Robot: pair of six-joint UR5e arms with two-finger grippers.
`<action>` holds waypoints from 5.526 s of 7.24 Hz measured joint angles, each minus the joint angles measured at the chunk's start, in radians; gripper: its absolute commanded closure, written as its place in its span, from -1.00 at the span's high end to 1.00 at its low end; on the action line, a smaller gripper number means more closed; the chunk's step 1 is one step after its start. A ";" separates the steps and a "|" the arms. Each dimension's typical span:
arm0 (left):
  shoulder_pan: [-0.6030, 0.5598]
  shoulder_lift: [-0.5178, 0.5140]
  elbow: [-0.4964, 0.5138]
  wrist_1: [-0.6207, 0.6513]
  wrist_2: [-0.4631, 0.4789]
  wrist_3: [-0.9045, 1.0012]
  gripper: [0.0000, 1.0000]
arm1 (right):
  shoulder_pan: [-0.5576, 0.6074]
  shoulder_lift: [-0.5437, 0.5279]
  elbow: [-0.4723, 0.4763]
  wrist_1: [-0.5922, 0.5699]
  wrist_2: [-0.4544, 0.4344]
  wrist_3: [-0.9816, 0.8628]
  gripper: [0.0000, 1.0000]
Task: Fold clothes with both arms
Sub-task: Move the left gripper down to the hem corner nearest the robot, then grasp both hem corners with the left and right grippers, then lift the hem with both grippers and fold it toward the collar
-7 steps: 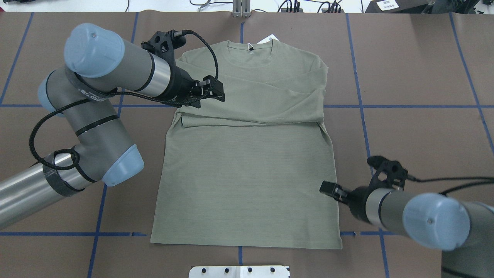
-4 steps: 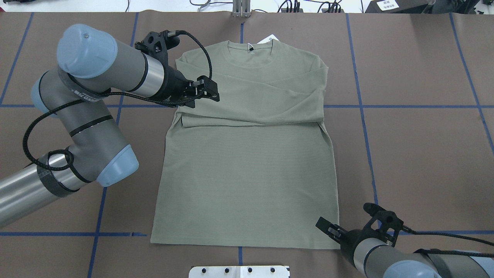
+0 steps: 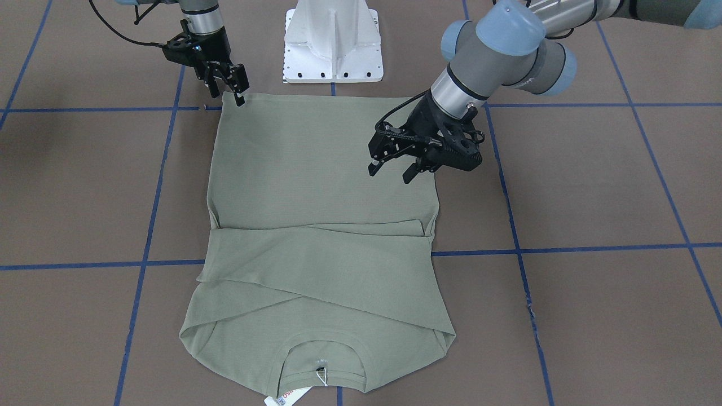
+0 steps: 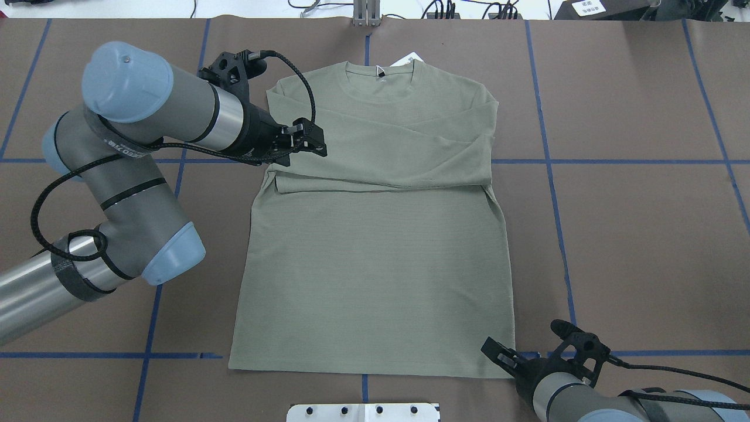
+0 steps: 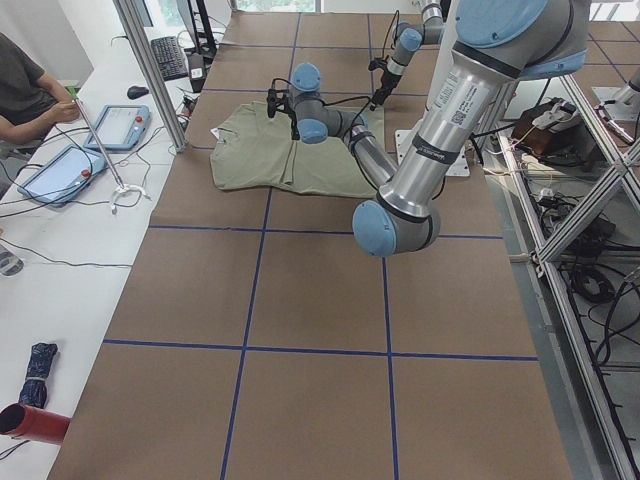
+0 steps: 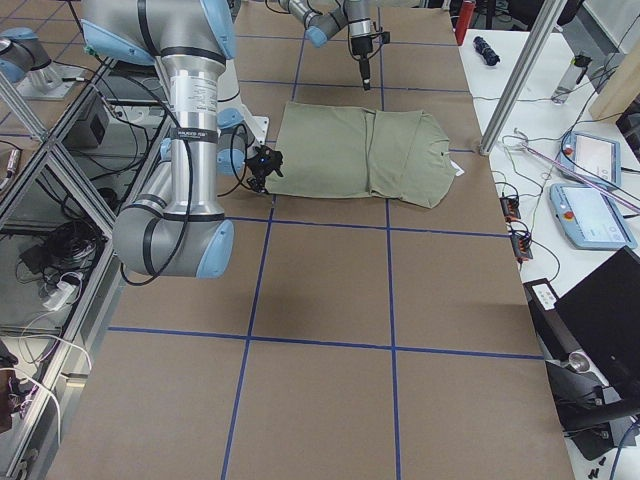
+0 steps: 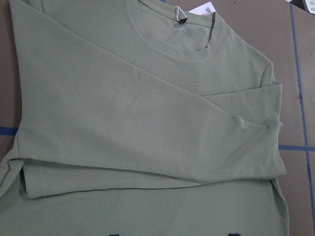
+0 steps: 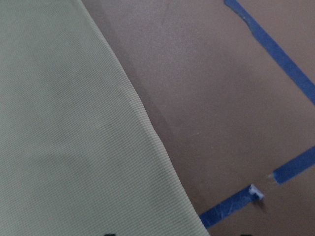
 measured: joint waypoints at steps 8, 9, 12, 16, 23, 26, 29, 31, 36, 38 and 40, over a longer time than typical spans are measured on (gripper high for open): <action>-0.001 0.017 -0.001 0.000 0.000 0.000 0.59 | -0.036 -0.006 0.004 -0.001 0.005 0.015 -1.00; 0.000 0.018 -0.001 0.000 0.000 0.000 0.58 | -0.036 -0.007 0.004 -0.001 0.006 0.015 -1.00; 0.006 0.051 -0.015 0.006 -0.003 -0.051 0.57 | -0.034 -0.014 0.038 -0.001 0.028 0.016 -1.00; 0.283 0.344 -0.312 0.123 0.260 -0.292 0.57 | -0.032 -0.029 0.092 -0.002 0.036 0.015 -1.00; 0.561 0.471 -0.335 0.161 0.422 -0.542 0.46 | -0.031 -0.035 0.095 -0.002 0.033 0.015 -1.00; 0.563 0.472 -0.311 0.161 0.423 -0.542 -0.99 | -0.031 -0.038 0.094 -0.002 0.033 0.015 -1.00; 0.564 0.471 -0.312 0.161 0.422 -0.547 -1.00 | -0.031 -0.038 0.094 -0.002 0.033 0.015 -1.00; 0.542 0.463 -0.376 0.167 0.413 -0.543 -1.00 | -0.009 -0.035 0.110 -0.010 0.021 0.008 -1.00; 0.059 0.142 -0.202 0.190 0.224 -0.336 -1.00 | 0.523 0.317 -0.028 -0.189 0.303 -0.448 -1.00; -0.048 0.048 -0.022 0.128 0.215 -0.280 -1.00 | 0.709 0.509 -0.263 -0.245 0.388 -0.618 -1.00; -0.114 -0.021 0.187 -0.013 0.219 -0.268 -1.00 | 0.817 0.677 -0.550 -0.203 0.453 -0.699 -1.00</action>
